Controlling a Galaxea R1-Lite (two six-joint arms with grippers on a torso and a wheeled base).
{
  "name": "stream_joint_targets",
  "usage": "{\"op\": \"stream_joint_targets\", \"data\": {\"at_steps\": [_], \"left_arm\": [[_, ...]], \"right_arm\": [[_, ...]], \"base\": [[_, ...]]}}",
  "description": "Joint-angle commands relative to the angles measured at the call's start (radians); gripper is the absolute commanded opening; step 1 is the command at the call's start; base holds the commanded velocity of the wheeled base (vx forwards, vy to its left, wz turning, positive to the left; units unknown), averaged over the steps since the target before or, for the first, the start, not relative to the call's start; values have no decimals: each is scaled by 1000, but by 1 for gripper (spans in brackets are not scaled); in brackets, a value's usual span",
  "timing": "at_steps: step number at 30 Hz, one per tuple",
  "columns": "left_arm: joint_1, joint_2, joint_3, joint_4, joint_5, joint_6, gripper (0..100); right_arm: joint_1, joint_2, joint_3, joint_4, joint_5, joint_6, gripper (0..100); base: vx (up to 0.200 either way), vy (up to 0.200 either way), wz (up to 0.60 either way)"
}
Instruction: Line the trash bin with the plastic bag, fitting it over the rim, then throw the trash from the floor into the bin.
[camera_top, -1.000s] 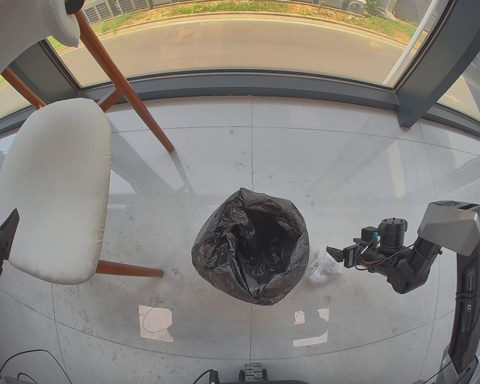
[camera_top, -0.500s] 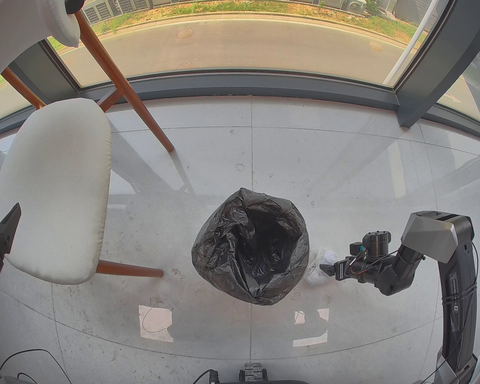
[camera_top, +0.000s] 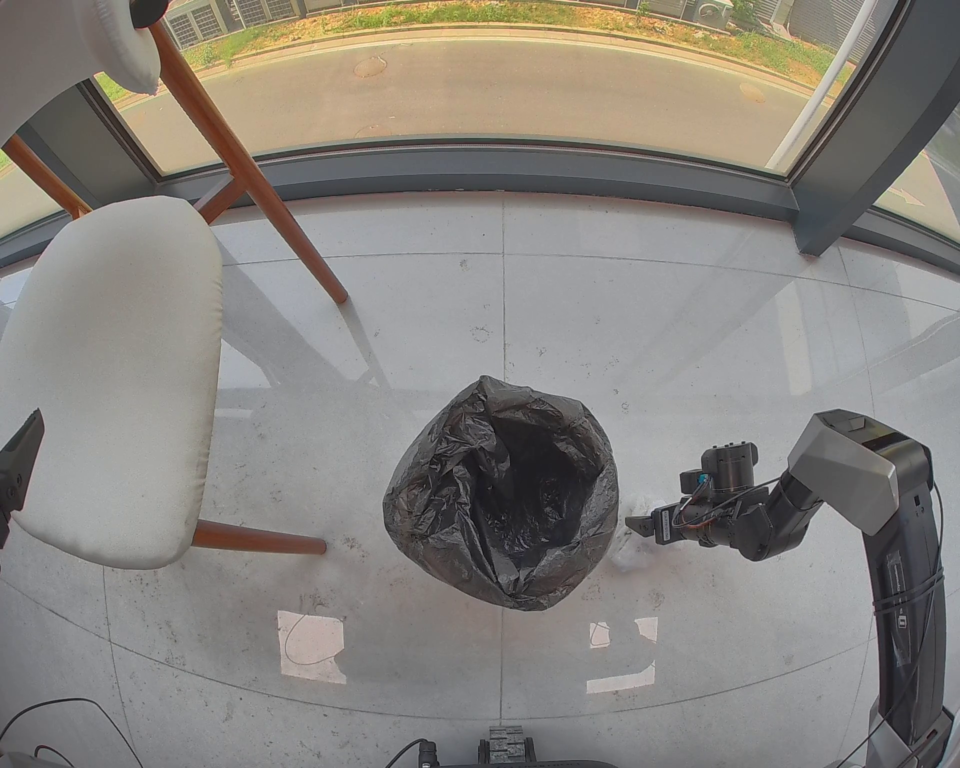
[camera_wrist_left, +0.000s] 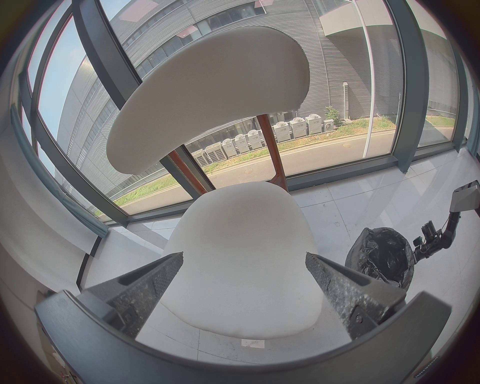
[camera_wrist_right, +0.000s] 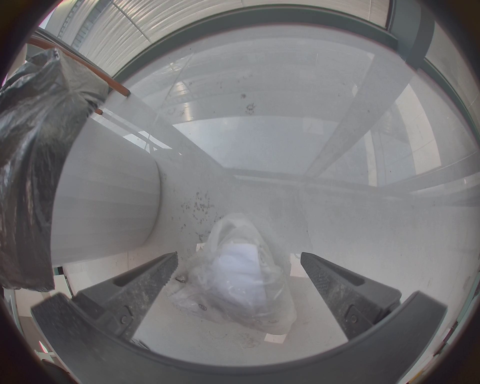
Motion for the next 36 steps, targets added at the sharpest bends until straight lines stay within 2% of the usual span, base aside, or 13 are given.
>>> {"op": "stream_joint_targets", "data": {"at_steps": [1, 7, 8, 24, 32, 36], "left_arm": [[0, 1, 0, 0, 1, 0, 100], [0, -2, 3, 0, 1, 0, 100], [1, -2, 3, 0, 1, 0, 100], [0, -3, 3, 1, 1, 0, 100], [1, -5, -2, -2, 1, 0, 100], [0, -6, 3, -5, -1, 0, 100]], "right_arm": [[0, 8, -43, 26, -3, -1, 100], [0, 54, -109, 39, -4, -4, 100], [0, 57, -114, 39, -4, -5, 0], [-9, 37, -123, 39, -3, -7, 0], [-35, -236, -53, 58, 17, -5, 0], [-59, -463, -4, 207, 66, -4, 0]], "base": [[0, 0, 0], [0, 0, 0], [0, 0, 0], [0, 0, 0], [0, 0, 0], [0, 0, 0]]}}
